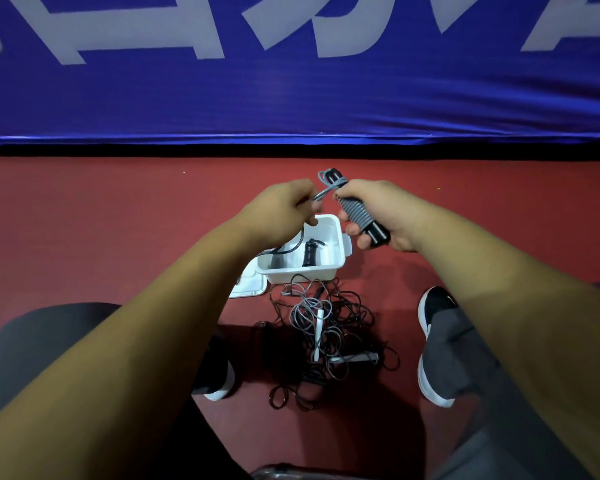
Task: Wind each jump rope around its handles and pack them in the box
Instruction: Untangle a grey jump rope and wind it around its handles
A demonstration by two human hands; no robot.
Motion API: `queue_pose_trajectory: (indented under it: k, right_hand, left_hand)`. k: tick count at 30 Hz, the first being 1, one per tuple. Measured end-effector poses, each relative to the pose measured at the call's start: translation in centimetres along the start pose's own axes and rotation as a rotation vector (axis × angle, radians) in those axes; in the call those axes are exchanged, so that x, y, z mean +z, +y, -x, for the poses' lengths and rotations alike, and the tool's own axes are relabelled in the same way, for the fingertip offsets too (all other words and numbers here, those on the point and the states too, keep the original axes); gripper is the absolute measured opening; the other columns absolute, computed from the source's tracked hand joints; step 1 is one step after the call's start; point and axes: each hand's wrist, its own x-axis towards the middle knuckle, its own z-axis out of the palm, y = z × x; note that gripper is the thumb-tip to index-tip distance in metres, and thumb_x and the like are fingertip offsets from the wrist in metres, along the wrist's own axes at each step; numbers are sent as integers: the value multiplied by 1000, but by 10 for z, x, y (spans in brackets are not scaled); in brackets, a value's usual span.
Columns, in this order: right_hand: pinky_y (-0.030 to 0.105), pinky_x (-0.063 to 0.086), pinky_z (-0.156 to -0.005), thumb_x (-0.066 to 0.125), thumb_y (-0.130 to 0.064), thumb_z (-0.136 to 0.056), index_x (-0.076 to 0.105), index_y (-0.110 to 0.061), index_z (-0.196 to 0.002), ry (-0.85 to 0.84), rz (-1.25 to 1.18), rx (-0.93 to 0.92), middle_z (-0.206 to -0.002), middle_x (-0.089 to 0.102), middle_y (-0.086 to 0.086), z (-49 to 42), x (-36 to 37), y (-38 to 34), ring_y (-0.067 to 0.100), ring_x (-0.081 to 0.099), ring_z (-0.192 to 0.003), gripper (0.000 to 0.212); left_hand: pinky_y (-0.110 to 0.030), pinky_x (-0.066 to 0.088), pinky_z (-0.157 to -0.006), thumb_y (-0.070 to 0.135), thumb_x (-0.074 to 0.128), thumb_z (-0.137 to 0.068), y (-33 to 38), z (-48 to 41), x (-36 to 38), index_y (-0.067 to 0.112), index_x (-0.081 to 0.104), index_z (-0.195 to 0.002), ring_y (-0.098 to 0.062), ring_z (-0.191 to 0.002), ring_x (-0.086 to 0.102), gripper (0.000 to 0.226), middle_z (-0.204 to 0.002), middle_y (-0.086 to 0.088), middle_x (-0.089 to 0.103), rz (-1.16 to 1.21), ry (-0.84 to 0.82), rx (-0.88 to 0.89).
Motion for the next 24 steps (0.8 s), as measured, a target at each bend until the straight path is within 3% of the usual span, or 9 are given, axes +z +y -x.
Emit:
queue_pose_trajectory:
  k: [3, 6, 11, 14, 18, 20, 24]
  right_hand:
    - [22, 30, -47, 59, -53, -96, 59, -23, -107, -50, -99, 11, -75, 56, 0, 5, 0, -5, 13, 43, -51, 32]
    - [20, 29, -48, 61, -75, -92, 61, -27, -106, -29, -103, -4, -70, 55, -3, 7, -1, -8, 12, 41, -50, 50]
    - [22, 30, -50, 56, -73, -97, 66, -26, -108, -23, -107, -21, -71, 55, -2, 10, -4, -13, 12, 40, -51, 49]
    - [22, 32, -51, 58, -70, -97, 66, -26, -101, -41, -99, -38, -75, 57, -1, 13, -5, -17, 13, 42, -53, 45]
    - [23, 36, -47, 56, -65, -101, 62, -22, -106, -72, -22, -64, -77, 61, 5, 18, -5, -19, 18, 50, -51, 44]
    - [23, 38, -45, 54, -66, -101, 65, -18, -107, -121, 31, -47, -74, 61, 5, 21, -3, -19, 19, 51, -49, 49]
    - [22, 39, -41, 50, -68, -102, 65, -15, -104, -237, 121, -6, -70, 59, 6, 29, 2, -17, 18, 51, -44, 55]
  left_hand:
    - [-36, 49, -62, 31, 49, -110, 8, 5, 2, 17, 55, -100, -15, -69, 74, 18, -79, 0, 69, 97, 16, 71]
    - [-37, 55, -61, 34, 51, -109, 10, 6, 1, 14, 59, -99, -18, -60, 62, 24, -71, 12, 57, 231, 55, 103]
    - [-32, 30, -55, 44, 46, -111, 11, 7, -4, 9, 60, -93, -17, -57, 34, 41, -67, 2, 40, 554, 17, 26]
    - [-29, 33, -57, 44, 51, -108, 6, 6, -10, 12, 64, -91, -14, -59, 37, 39, -67, 6, 44, 431, 8, 32]
    - [-18, 42, -61, 41, 53, -108, 4, 7, -19, 27, 76, -103, 5, -58, 52, 27, -73, 14, 59, 19, -72, 58]
    - [-17, 44, -52, 40, 54, -108, 1, 6, -20, 25, 76, -110, 1, -51, 49, 26, -74, 6, 57, -52, -107, 36]
    - [-32, 45, -65, 38, 56, -108, -7, 2, -22, 20, 74, -103, -16, -65, 51, 26, -75, -6, 61, -125, -124, 35]
